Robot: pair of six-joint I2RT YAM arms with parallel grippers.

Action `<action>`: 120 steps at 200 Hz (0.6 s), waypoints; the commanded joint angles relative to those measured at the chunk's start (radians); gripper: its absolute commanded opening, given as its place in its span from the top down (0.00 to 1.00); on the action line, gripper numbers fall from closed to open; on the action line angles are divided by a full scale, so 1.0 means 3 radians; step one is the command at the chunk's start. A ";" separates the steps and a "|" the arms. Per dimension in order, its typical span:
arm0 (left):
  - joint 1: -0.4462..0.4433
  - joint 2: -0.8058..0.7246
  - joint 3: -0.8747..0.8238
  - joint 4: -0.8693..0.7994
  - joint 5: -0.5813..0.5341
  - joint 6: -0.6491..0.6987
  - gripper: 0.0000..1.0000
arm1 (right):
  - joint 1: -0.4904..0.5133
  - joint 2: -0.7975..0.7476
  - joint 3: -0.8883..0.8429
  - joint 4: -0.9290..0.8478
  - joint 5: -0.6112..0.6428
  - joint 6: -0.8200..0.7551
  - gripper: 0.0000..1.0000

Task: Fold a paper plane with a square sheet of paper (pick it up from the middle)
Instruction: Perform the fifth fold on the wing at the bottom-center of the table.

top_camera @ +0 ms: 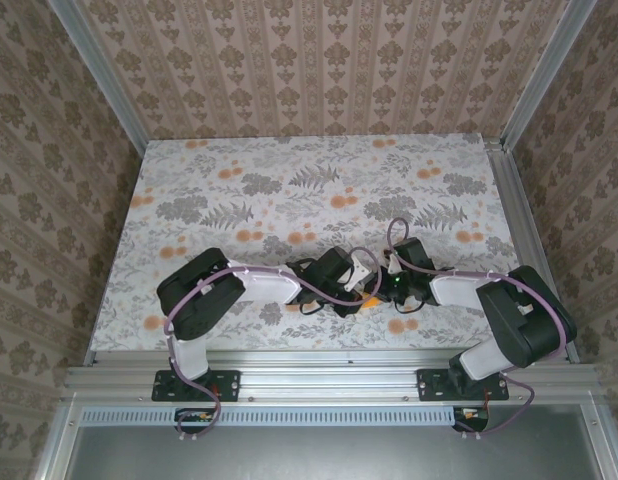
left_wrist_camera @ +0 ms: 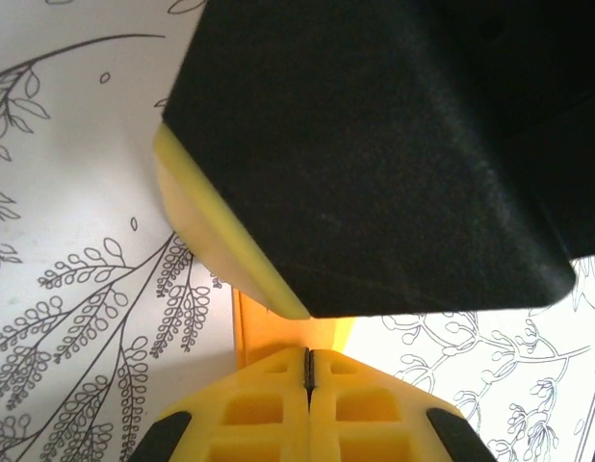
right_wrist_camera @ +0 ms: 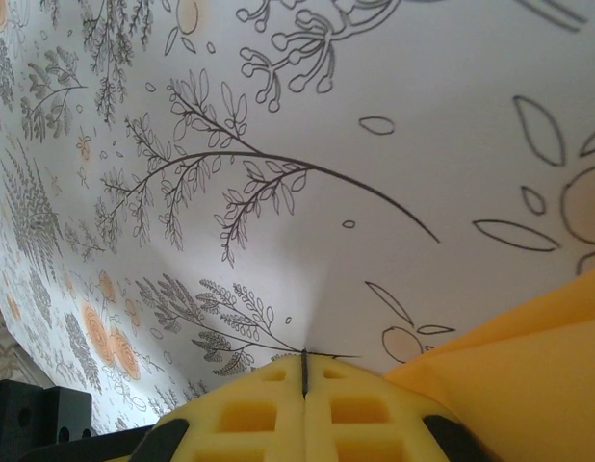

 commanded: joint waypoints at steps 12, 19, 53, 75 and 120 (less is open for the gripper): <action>-0.0027 0.0359 -0.0267 -0.0779 -0.0408 0.0157 1.00 | -0.0167 -0.0002 0.0008 -0.0188 0.0215 -0.0140 0.93; -0.0030 0.0347 -0.0284 -0.0794 -0.0414 0.0158 1.00 | -0.0200 0.0016 0.0012 -0.0179 0.0209 -0.0156 0.93; -0.0024 0.0315 -0.0350 -0.0827 -0.0433 0.0161 1.00 | -0.0350 0.0095 0.0022 -0.0133 0.0162 -0.0218 0.94; -0.0021 0.0296 -0.0387 -0.0819 -0.0423 0.0148 1.00 | -0.0439 0.0110 0.0022 -0.0112 0.0155 -0.0225 0.94; -0.0007 0.0256 -0.0458 -0.0805 -0.0373 0.0125 1.00 | -0.0690 0.0097 -0.0019 -0.0048 0.0119 -0.0240 0.94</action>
